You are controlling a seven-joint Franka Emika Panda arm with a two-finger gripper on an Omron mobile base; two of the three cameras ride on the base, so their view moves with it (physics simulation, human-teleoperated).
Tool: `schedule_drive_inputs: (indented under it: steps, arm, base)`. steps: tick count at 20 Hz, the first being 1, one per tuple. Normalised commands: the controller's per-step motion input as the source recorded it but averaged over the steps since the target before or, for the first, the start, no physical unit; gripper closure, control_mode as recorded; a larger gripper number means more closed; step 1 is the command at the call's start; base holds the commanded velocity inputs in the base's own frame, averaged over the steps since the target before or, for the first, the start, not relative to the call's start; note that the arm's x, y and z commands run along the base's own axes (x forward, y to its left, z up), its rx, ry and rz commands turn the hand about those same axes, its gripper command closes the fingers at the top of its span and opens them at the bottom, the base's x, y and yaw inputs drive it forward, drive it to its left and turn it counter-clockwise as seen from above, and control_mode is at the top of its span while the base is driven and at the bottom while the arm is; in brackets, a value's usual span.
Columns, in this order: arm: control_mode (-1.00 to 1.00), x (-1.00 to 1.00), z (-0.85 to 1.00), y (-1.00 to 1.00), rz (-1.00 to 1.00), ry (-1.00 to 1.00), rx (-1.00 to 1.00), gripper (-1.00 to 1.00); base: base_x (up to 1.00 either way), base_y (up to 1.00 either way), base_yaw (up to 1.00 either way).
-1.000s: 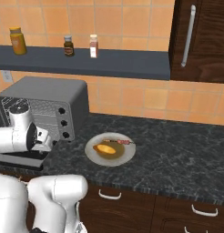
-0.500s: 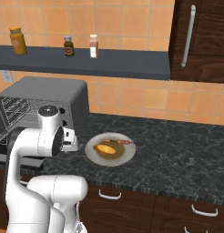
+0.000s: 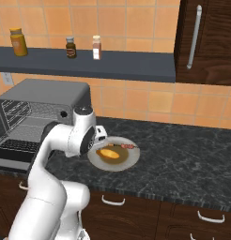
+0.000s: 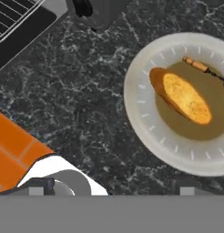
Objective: Pick up the kebab skewer and baguette bread, and place them inside the toaster oven. Close the toaster oven door and start by setting the timer.
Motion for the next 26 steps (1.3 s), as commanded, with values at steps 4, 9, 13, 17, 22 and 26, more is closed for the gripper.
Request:
schedule_drive_inputs:
  steps: [4, 9, 13, 17, 22, 26]
  arm:
    - [-1.0, 0.96, -0.32, -0.11, 0.1, 0.01, -0.15, -1.0]
    - [-1.0, 0.95, -0.34, -0.02, 0.07, 0.1, -0.09, -1.0]
    - [-1.0, 0.8, -0.4, -0.12, 0.05, 0.11, -0.01, -1.0]
    - [-1.0, 0.45, -0.51, -0.25, 0.05, 0.11, 0.0, -1.0]
    - [-1.0, 0.34, -0.41, -0.2, 0.02, 0.09, 0.0, -1.0]
    - [-1.0, 0.02, -0.34, -0.02, 0.01, 0.07, 0.0, -1.0]
  base:
    - [0.0, 0.0, 0.0]
    - [0.0, 0.0, 0.0]
    - [0.0, 0.0, 0.0]
    - [0.0, 0.0, 0.0]
    - [0.0, 0.0, 0.0]
    - [0.0, 0.0, 0.0]
